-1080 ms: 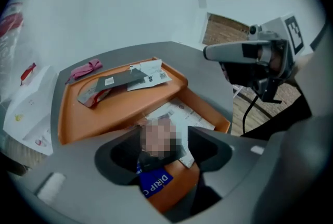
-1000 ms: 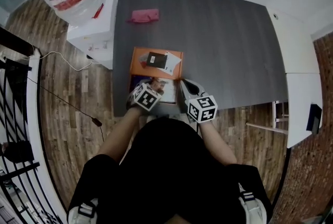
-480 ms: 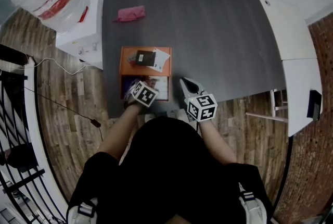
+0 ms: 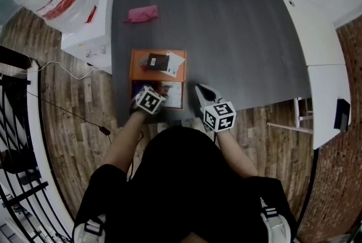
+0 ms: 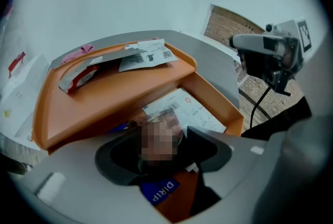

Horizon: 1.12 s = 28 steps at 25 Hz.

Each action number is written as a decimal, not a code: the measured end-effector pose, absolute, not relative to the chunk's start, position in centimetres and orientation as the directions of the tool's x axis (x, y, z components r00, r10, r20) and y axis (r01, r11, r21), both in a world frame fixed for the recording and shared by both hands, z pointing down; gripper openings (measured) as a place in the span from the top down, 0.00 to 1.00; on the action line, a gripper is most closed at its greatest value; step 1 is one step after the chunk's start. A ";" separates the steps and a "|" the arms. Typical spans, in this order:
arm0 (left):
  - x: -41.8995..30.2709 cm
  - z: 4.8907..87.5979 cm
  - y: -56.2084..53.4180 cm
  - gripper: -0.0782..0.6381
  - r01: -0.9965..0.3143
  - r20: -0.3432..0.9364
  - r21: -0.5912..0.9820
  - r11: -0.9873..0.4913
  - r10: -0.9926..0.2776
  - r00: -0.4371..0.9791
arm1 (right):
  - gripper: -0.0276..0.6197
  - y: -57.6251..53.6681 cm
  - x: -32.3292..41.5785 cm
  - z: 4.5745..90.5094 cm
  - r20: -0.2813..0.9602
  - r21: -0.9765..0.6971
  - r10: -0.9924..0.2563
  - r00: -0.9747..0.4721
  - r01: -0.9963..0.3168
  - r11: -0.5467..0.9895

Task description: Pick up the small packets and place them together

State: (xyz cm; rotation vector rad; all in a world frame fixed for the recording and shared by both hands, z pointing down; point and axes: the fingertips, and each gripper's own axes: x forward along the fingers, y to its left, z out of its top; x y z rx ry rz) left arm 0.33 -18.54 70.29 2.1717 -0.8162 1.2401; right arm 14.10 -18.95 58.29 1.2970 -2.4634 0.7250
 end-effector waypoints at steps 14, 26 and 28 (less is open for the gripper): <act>-0.9 70.4 -18.1 0.89 -0.664 0.887 0.024 -0.747 -0.291 0.359 | 0.95 -18.7 12.9 58.1 0.436 -0.308 -0.684 -0.585 -0.811 0.497; -5.3 68.4 -19.5 0.58 -0.798 0.863 0.033 -0.601 -0.385 0.326 | 0.95 -18.5 11.8 58.3 0.438 -0.314 -0.663 -0.607 -0.795 0.520; -6.4 67.7 -20.2 0.57 -0.829 0.856 0.031 -0.558 -0.414 0.310 | 0.95 -18.4 11.7 58.4 0.442 -0.316 -0.658 -0.610 -0.792 0.522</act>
